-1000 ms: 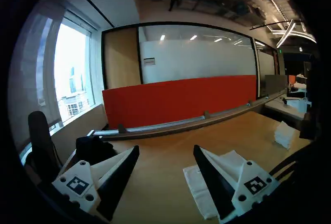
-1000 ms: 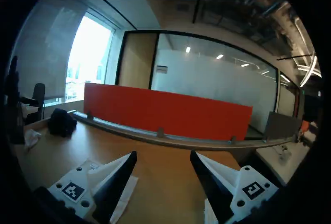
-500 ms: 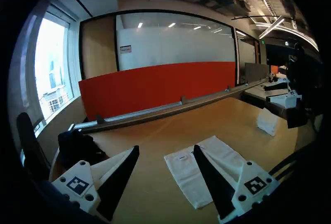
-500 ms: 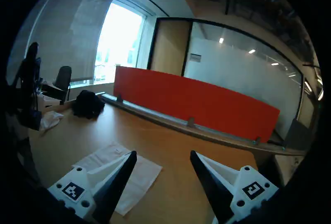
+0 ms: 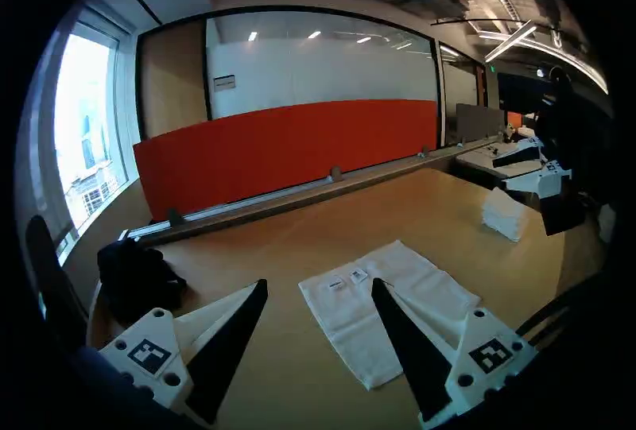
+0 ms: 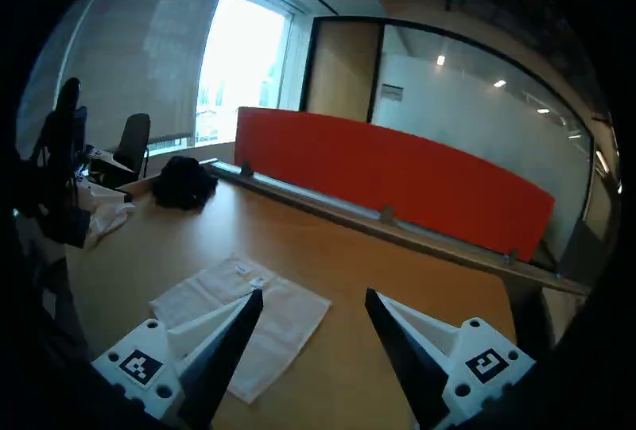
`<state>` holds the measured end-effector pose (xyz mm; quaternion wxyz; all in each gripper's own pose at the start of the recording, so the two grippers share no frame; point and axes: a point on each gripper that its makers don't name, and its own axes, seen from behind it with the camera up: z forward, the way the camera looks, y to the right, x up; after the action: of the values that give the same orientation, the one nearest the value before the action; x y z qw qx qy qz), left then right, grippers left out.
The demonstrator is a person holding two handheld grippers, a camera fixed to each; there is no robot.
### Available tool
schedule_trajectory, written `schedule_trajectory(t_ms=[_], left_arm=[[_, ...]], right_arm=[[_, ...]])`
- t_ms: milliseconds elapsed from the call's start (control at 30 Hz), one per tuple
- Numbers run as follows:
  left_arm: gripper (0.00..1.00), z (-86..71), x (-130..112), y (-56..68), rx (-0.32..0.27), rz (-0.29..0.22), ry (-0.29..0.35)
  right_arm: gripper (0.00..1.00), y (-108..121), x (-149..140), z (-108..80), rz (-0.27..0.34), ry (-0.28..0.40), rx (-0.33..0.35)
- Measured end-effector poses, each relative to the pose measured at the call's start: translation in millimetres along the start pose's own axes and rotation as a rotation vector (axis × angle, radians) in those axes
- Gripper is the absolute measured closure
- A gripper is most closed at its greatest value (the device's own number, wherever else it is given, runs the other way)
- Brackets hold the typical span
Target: Fold towel
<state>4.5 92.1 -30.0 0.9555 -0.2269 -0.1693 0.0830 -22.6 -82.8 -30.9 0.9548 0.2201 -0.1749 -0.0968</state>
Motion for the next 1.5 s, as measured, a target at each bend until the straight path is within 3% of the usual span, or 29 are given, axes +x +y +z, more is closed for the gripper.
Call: schedule_trajectory(t_ms=[600,1100,1500], left_arm=[[0.03,21.8,-63,39.7,-0.075,0.02,-0.098],[0.03,42.0,-114,57.9,-0.124,0.026,-0.194],[0.03,51.2,-152,68.9,-0.164,-0.008,-0.288]], right_arm=[[0.0,-26,-62,21.9,-0.04,-0.097,0.055],[0.0,-47,-124,45.7,-0.048,-0.191,0.118],[0.0,-64,-168,55.5,-0.045,-0.262,0.163]])
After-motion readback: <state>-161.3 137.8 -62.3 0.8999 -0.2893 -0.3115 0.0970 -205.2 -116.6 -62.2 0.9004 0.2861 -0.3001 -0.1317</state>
